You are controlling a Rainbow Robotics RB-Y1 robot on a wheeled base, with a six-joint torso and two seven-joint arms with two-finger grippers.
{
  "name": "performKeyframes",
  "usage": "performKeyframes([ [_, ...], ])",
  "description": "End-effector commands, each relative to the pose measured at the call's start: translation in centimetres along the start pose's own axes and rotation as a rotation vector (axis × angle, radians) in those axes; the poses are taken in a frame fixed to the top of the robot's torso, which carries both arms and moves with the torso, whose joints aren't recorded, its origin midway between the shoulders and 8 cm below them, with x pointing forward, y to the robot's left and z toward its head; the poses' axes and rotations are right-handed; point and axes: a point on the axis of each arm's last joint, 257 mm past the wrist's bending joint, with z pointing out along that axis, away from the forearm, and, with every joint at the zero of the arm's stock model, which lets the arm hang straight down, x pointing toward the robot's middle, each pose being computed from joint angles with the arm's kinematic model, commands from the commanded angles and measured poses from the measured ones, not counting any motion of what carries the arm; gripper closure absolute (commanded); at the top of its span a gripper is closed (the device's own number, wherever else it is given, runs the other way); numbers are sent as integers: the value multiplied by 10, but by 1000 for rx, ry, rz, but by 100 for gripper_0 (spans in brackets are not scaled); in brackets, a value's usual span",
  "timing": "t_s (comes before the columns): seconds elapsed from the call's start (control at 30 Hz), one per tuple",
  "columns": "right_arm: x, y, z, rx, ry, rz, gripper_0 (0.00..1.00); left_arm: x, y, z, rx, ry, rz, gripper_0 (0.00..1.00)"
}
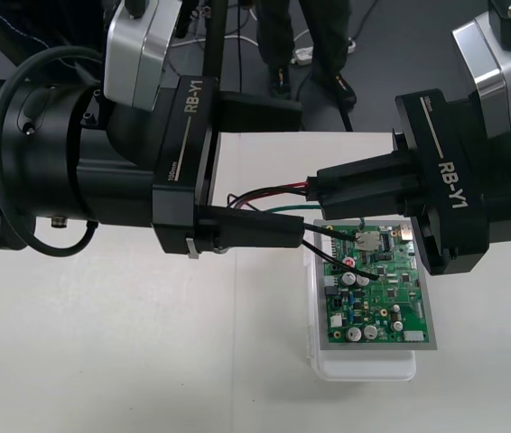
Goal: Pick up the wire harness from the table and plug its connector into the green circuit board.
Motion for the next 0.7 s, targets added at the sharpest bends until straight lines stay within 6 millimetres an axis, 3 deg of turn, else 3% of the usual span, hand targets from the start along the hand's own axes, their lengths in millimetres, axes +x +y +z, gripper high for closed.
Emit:
performKeyframes([
  [0.03, -7, -1, -4, 22, 22, -4, 100, 4, -5, 4, -12, 4, 6, 5],
  [0.5, -12, -3, -2, 25, 27, 0, 100, 9, -9, 9, -5, 2, -12, 9],
  [0.6, -12, -3, -2, 27, 26, 1, 100, 9, -8, 9, -6, 1, -13, 30],
  [0.67, -12, -3, -2, 25, 27, 5, 100, 9, -8, 9, -5, 1, -13, 63],
  [0.7, -12, -3, -2, 25, 26, 5, 100, 9, -9, 9, -5, 2, -16, 73],
])
